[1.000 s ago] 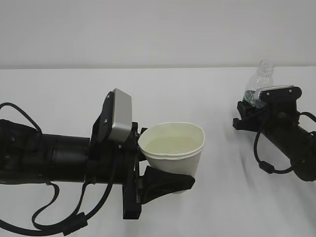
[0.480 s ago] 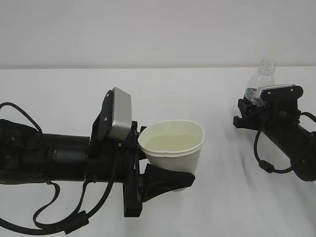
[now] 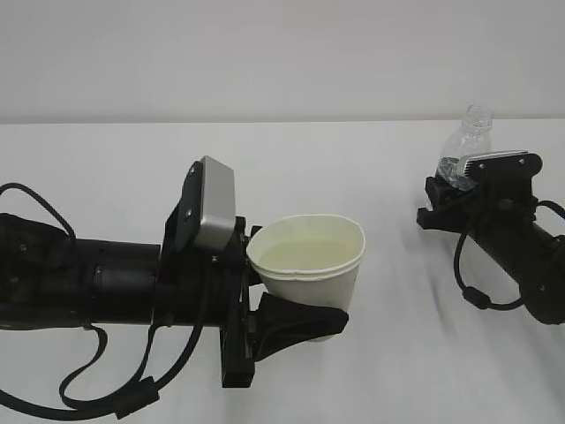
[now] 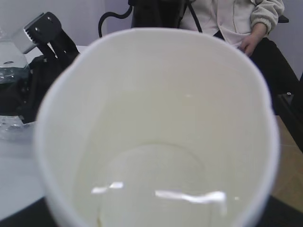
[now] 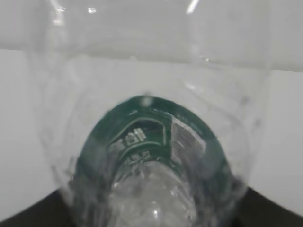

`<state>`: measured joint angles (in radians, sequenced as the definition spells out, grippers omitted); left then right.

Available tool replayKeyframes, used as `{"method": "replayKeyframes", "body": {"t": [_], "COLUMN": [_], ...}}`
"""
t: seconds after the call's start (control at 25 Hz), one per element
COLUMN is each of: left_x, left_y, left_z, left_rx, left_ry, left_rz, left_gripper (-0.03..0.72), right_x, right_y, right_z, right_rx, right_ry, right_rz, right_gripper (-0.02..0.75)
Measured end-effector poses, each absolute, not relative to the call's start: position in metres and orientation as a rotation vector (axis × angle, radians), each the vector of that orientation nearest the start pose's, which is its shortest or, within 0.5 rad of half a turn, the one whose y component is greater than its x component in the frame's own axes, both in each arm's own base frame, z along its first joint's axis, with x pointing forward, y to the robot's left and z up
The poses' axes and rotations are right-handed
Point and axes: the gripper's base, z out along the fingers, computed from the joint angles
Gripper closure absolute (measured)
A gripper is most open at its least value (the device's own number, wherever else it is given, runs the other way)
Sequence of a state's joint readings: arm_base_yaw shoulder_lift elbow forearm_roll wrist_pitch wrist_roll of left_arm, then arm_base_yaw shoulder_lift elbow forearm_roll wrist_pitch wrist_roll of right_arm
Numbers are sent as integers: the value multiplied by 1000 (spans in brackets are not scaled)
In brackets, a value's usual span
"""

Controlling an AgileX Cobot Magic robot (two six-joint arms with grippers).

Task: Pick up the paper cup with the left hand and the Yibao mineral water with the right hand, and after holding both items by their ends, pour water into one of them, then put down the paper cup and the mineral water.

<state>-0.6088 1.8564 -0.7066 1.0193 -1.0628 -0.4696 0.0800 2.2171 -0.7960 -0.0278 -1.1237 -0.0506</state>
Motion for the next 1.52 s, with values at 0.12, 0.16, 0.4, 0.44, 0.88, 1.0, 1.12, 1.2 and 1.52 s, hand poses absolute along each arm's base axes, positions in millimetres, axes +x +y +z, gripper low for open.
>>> {"method": "replayKeyframes", "body": {"t": [0.12, 0.16, 0.4, 0.44, 0.88, 1.0, 1.12, 1.2, 1.52], "left_x": [220, 220, 220, 220, 220, 221, 221, 222, 223], "left_y": [-236, -236, -236, -236, -236, -236, -236, -236, -236], "left_z": [156, 156, 156, 156, 156, 156, 157, 157, 157], "left_rx": [1256, 1256, 1256, 1256, 1256, 1253, 1245, 1237, 1221], "left_ry": [1435, 1435, 1435, 1435, 1435, 1436, 1438, 1441, 1451], "left_rz": [-1062, -1062, -1062, -1062, -1062, -1061, -1060, -1059, -1053], "left_gripper": [270, 271, 270, 271, 271, 271, 271, 271, 271], "right_x": [369, 369, 369, 369, 368, 364, 357, 352, 349], "right_y": [32, 32, 32, 32, 32, 31, 31, 31, 30], "right_z": [68, 68, 68, 68, 68, 66, 62, 59, 74], "right_rx": [-145, -145, -145, -145, -144, -145, -146, -147, -146], "right_ry": [1775, 1775, 1775, 1775, 1769, 1780, 1799, 1815, 1791], "right_rz": [35, 35, 35, 35, 35, 35, 36, 36, 35], "right_gripper": [353, 348, 243, 230, 206, 205, 205, 205, 204]}}
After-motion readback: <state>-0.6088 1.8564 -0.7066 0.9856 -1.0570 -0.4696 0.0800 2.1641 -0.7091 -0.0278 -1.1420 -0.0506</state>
